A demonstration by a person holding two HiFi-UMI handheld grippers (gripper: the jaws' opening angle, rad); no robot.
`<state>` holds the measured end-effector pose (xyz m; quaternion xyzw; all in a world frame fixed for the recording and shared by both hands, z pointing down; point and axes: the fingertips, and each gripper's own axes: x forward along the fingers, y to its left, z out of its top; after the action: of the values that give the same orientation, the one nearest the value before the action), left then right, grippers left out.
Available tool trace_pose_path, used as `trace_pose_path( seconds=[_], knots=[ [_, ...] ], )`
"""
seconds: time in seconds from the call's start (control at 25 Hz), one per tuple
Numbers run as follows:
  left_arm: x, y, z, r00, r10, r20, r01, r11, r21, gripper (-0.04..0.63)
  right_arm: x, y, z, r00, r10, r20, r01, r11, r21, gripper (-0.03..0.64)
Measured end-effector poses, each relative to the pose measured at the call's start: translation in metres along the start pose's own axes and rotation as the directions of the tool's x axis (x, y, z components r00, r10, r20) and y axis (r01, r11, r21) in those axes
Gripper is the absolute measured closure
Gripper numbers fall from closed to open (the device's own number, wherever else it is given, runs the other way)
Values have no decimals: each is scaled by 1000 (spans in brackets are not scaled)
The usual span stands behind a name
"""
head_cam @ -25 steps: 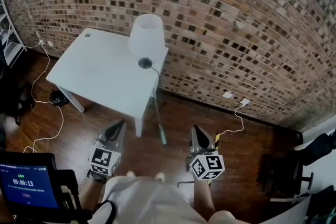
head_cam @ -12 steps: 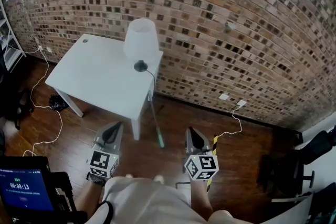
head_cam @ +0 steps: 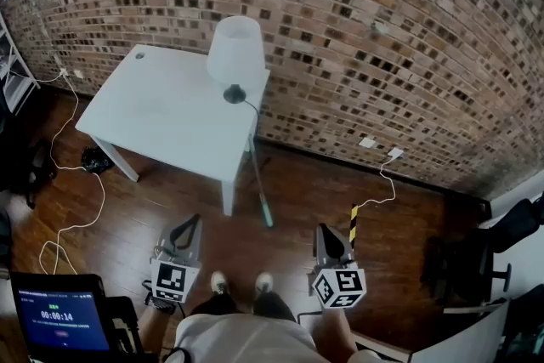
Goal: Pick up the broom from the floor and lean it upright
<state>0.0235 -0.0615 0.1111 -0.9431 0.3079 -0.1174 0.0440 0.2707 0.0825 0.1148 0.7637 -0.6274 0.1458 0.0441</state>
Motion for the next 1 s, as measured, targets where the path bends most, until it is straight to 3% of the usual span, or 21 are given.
trace_pose_path(
  seconds=[0.16,0.48,0.68,0.84,1.0],
  knots=[
    [-24,-14,-12,998,-67,-8,66,996,-61,595,-20,13,-10,1000,-1,14,0,999,37,604],
    [-90,-93,-6,997,-71,13,71,996,-60,595,-99,42,20,982,110,154,-95,991,-97,606],
    [-147,-163,9,999,-13,33,15,999,-51,595,-193,15,-26,986,134,94,-129,990,-62,604],
    [-203,-214,9,998,30,56,-24,994,-106,595,-265,4,-63,990,137,35,-135,988,-70,604],
    [-252,-261,1,999,4,42,3,985,-171,595,-331,9,-72,975,196,106,-198,980,3,606]
  ],
)
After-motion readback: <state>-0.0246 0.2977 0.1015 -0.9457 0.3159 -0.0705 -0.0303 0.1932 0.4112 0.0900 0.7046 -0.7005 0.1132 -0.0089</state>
